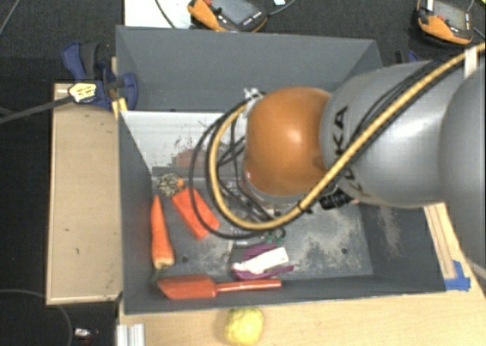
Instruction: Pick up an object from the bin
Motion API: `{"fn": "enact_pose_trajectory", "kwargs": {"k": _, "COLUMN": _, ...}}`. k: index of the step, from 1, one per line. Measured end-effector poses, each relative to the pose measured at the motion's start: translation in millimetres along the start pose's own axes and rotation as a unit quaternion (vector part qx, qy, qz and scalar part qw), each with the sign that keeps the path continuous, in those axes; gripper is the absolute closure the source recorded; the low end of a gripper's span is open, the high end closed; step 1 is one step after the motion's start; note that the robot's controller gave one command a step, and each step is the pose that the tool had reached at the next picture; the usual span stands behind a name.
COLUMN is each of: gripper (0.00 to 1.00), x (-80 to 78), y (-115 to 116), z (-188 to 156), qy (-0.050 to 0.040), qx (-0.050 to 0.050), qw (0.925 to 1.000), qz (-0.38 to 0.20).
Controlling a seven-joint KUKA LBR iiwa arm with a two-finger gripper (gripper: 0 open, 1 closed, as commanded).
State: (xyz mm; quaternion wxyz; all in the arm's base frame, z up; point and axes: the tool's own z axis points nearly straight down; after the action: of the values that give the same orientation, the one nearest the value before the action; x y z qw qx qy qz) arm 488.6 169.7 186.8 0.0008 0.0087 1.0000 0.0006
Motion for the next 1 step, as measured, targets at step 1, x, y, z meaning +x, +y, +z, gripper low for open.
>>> {"fn": "enact_pose_trajectory", "kwargs": {"k": 1, "gripper": 0.00, "x": 0.0, "y": 0.0, "z": 0.0, "qy": 0.0000, "qx": 0.000, "qw": 1.0000, "qz": 0.000}}
